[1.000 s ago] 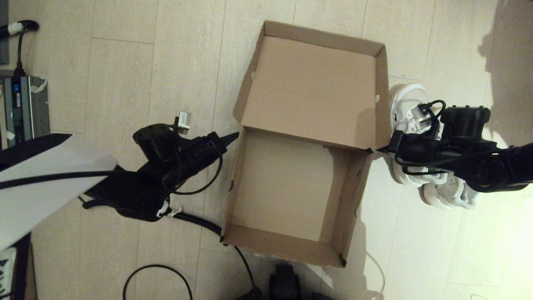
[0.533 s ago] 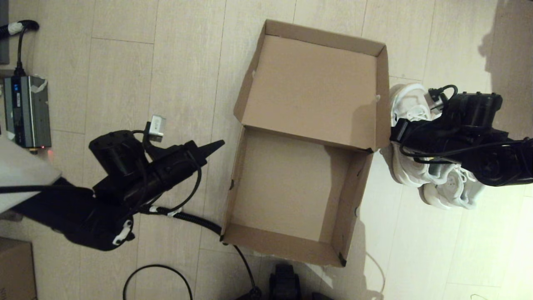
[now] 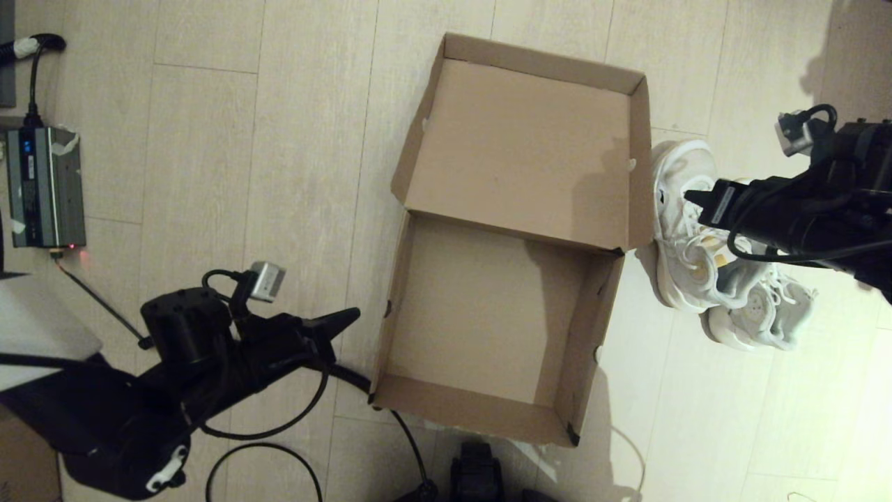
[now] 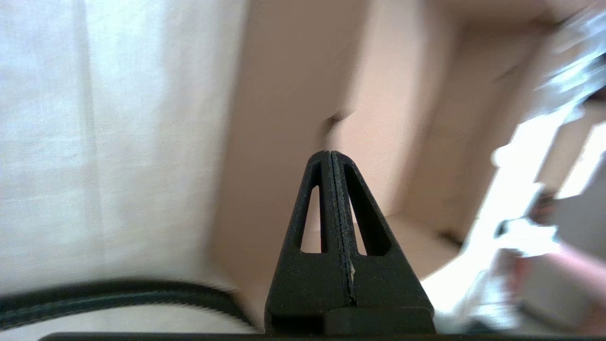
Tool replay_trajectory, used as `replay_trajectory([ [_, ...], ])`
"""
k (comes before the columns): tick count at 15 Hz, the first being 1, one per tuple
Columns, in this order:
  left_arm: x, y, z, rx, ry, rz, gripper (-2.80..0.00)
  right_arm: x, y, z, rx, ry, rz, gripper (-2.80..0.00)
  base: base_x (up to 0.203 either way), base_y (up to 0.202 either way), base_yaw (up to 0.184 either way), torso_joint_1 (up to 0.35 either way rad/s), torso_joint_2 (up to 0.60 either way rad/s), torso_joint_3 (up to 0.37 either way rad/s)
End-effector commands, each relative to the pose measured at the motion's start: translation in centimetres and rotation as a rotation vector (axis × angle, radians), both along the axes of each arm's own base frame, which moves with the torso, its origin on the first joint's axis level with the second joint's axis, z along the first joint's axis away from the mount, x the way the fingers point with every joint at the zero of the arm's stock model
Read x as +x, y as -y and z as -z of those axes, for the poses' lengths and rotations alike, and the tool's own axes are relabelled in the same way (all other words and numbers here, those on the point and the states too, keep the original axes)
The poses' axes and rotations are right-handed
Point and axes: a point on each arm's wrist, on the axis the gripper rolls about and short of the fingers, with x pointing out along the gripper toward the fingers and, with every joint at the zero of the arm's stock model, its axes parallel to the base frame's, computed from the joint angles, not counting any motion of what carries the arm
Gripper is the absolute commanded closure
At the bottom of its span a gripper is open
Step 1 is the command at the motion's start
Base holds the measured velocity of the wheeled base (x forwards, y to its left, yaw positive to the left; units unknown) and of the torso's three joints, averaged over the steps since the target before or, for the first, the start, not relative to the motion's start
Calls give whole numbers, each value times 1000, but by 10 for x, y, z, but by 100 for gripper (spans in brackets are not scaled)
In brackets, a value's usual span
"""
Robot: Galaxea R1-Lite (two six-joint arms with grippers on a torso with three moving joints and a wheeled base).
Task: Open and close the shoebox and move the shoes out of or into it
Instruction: Put the shoes into the shoe box
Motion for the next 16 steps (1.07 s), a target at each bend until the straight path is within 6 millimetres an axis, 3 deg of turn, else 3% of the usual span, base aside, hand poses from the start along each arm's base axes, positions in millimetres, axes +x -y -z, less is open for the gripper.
replay_trajectory([
  [1, 12, 2, 37, 54, -37, -24, 0, -15, 3, -12, -47, 17, 101, 0, 0, 0, 0, 0, 0, 0],
  [4, 26, 3, 68, 137, -15, -86, 0, -18, 7, 3, -269, -33, 220, 0, 0, 0, 0, 0, 0, 0],
  [9, 33, 15, 67, 131, 21, -65, 0, -28, 9, 12, -297, -25, 274, 0, 0, 0, 0, 0, 0, 0],
  [16, 14, 32, 72, 141, -30, 5, 0, -37, 12, 19, -313, -59, 313, 0, 0, 0, 0, 0, 0, 0],
])
